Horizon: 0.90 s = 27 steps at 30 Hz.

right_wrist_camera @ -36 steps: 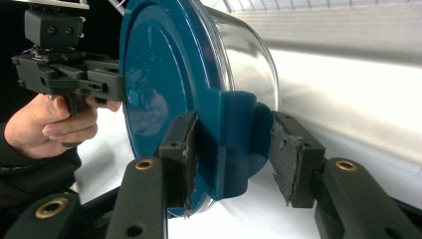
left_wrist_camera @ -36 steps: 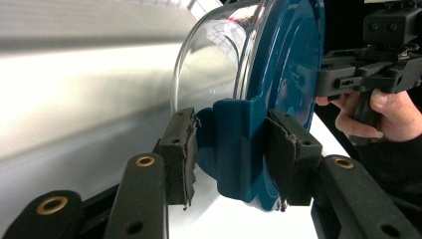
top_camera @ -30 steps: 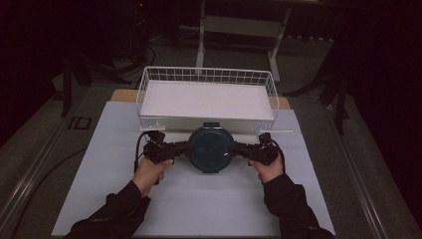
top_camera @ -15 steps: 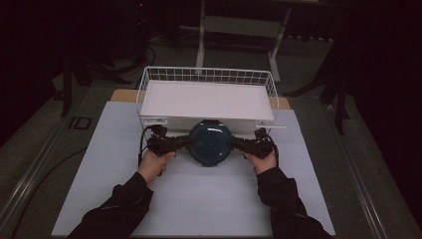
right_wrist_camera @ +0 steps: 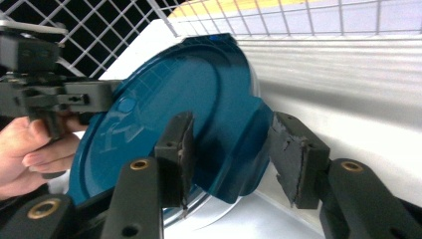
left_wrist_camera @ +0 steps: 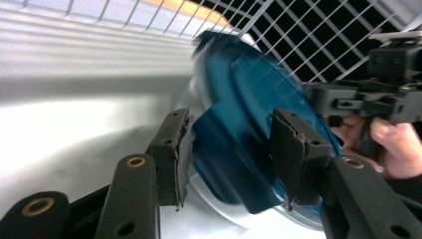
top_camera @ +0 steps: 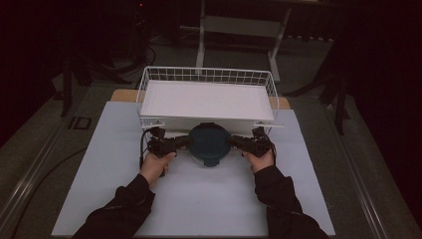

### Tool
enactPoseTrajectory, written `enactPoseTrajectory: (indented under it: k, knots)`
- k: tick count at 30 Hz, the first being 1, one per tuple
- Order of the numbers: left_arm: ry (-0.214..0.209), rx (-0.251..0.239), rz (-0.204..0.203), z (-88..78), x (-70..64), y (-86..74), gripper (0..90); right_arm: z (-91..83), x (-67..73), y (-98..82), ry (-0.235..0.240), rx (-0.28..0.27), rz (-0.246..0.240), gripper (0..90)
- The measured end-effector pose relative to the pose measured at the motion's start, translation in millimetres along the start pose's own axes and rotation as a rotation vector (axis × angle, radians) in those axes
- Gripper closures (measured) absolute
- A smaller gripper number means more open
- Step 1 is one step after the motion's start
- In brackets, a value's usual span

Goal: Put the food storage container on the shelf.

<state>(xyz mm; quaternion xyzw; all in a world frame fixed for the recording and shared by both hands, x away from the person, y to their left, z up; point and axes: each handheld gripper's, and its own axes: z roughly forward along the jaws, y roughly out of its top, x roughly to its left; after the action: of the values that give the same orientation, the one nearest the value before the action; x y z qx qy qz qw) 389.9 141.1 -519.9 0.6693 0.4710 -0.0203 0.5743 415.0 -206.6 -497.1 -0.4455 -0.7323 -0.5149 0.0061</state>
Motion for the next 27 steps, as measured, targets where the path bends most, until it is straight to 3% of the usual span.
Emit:
enactPoseTrajectory:
  k: [3, 6, 8, 13, 17, 26, 27]
  knots:
    - [0.011, -0.006, 0.008, 0.2, 0.1, -0.9, 50.8, 0.3, -0.5, -0.8, -0.013, -0.012, 0.003, 49.4]
    - [0.029, -0.012, 0.006, 0.6, 0.8, -1.7, 43.3, 0.4, -1.2, -2.4, -0.022, -0.018, 0.008, 45.6]
    - [0.076, -0.023, 0.033, 1.1, -4.4, -0.3, 43.1, 0.7, 0.2, -2.7, -0.037, -0.027, 0.008, 43.3]
    - [0.124, -0.023, 0.061, 1.9, -9.6, 2.2, 42.6, 0.7, 3.8, -1.8, -0.064, -0.029, -0.016, 42.1]
    - [0.117, -0.023, 0.06, 2.8, -5.8, 3.6, 41.3, 2.2, 3.2, 0.0, -0.087, -0.035, -0.012, 41.5]
    - [0.145, -0.017, 0.064, 2.9, -8.8, 5.1, 40.6, 0.2, 10.4, -0.4, -0.105, -0.03, 0.001, 44.3]
    - [0.153, -0.02, 0.06, 2.9, -9.0, 5.5, 40.5, 0.5, 7.3, -0.3, -0.091, -0.078, -0.064, 42.6]
